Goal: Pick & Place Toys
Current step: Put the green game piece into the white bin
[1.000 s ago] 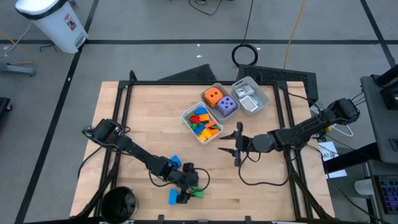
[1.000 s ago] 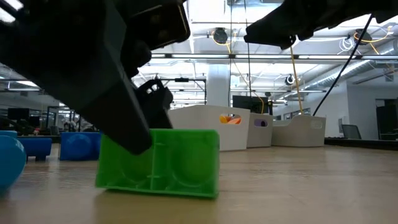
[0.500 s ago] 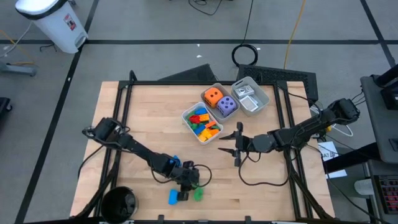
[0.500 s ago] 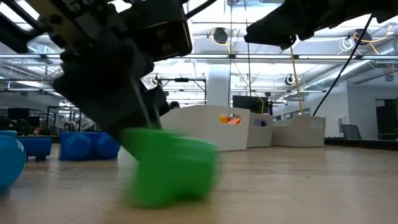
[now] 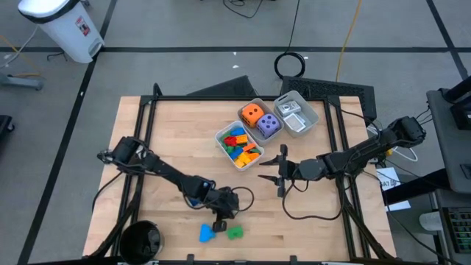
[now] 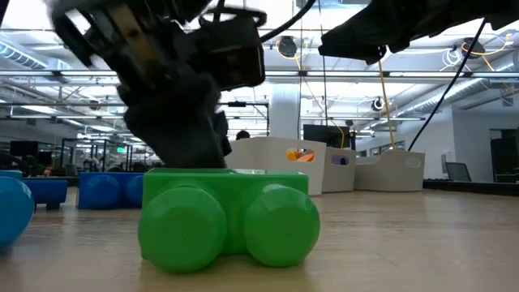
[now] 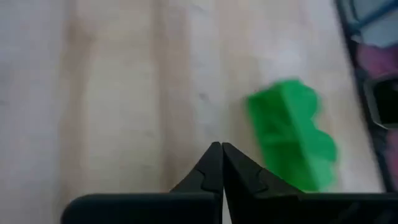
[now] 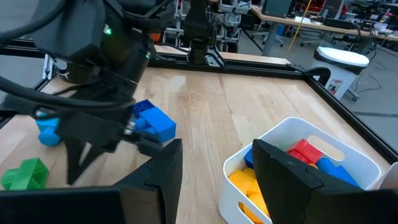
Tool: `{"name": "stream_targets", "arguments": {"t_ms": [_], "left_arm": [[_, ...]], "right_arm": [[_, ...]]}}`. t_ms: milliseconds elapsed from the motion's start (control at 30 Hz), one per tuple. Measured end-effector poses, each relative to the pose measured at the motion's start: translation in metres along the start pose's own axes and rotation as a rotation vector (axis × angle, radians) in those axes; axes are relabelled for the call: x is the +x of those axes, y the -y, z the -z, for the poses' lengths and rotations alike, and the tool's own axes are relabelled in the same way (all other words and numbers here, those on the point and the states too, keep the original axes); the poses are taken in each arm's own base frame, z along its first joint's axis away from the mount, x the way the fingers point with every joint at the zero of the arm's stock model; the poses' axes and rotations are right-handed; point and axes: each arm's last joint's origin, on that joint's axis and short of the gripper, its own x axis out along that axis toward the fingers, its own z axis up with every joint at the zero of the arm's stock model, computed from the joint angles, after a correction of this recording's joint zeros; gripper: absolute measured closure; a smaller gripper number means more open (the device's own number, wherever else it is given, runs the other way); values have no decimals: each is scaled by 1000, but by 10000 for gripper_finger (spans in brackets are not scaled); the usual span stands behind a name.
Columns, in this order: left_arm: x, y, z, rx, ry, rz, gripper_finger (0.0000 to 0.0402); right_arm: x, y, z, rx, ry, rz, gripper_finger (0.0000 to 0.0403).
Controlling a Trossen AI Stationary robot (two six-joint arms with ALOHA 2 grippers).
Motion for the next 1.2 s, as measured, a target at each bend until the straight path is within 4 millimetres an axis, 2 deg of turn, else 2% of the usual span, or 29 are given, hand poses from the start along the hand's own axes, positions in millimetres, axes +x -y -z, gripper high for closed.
{"name": "stream_targets", "arguments": {"t_ms": [133,233,333,433,567,700,867,1100,1200], "left_arm": [[-3,11,-4,61,38,70,385],[-5,32,-7,205,108,193,386],[-4,51,-2,321,133,288,397],[0,59,3,319,148,245,394],[20,45,17,241,64,193,392],[26,31,13,186,60,202,398],[24,13,5,186,77,136,387],[18,0,-12,214,195,95,398],[17,-8,-15,209,199,76,387]], "right_arm": [[0,0,0,-1,-1,0,238],[0,0,0,-1,-1,0,238],[0,0,0,0,1,1,238],[0,0,0,1,2,1,238],[0,0,0,1,2,1,238],[0,0,0,1,3,2,238],[0,0,0,0,0,2,238],[0,0,1,-3,-6,1,238],[0,0,1,-3,-6,1,238]]}}
